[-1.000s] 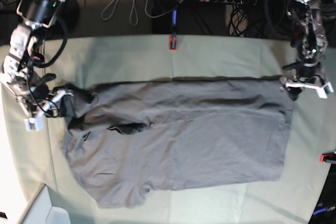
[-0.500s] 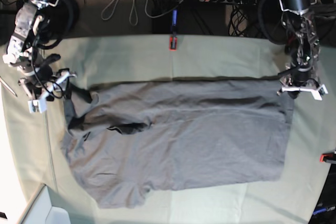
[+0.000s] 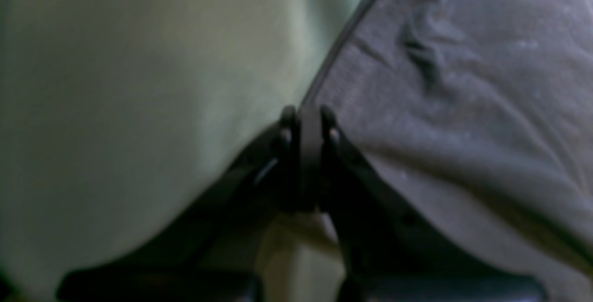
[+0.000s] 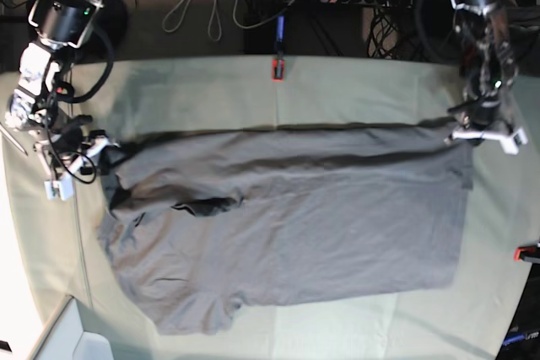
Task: Layout the t-shirt on the table in an organized manner, then fold the t-shirt properly
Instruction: 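Grasp the shirt edge with the right gripper near the sleeve, then lift the edge with both grippers and pull it taut, then lay it down, then move both grippers to the shirt's side edge and grasp it, then fold the grasped side edge over toward the shirt's middle with both grippers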
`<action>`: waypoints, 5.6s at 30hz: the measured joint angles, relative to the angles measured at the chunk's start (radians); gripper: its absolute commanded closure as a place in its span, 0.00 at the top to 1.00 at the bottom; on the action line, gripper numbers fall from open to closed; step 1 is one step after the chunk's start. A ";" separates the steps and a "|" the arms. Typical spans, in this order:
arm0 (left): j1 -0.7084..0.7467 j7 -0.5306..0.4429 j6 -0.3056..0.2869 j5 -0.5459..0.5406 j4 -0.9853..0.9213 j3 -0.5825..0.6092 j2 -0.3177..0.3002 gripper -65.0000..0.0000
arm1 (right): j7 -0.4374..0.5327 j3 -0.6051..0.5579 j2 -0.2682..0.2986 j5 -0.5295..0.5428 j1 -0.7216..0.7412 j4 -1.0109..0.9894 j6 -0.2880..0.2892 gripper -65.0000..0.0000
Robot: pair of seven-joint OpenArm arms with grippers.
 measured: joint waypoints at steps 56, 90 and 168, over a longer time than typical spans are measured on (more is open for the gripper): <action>0.345 0.011 0.011 0.003 0.374 -0.162 0.084 0.00 | -0.005 0.059 -0.059 0.071 -0.522 0.511 0.000 0.00; 0.216 0.248 0.012 0.010 0.601 -0.201 0.084 0.66 | -0.021 0.175 -0.087 0.065 -0.321 0.598 0.000 0.45; -0.274 -0.020 0.010 0.002 -0.205 0.389 -0.131 0.00 | 0.518 -0.085 -0.070 -0.353 0.047 -0.203 0.011 0.00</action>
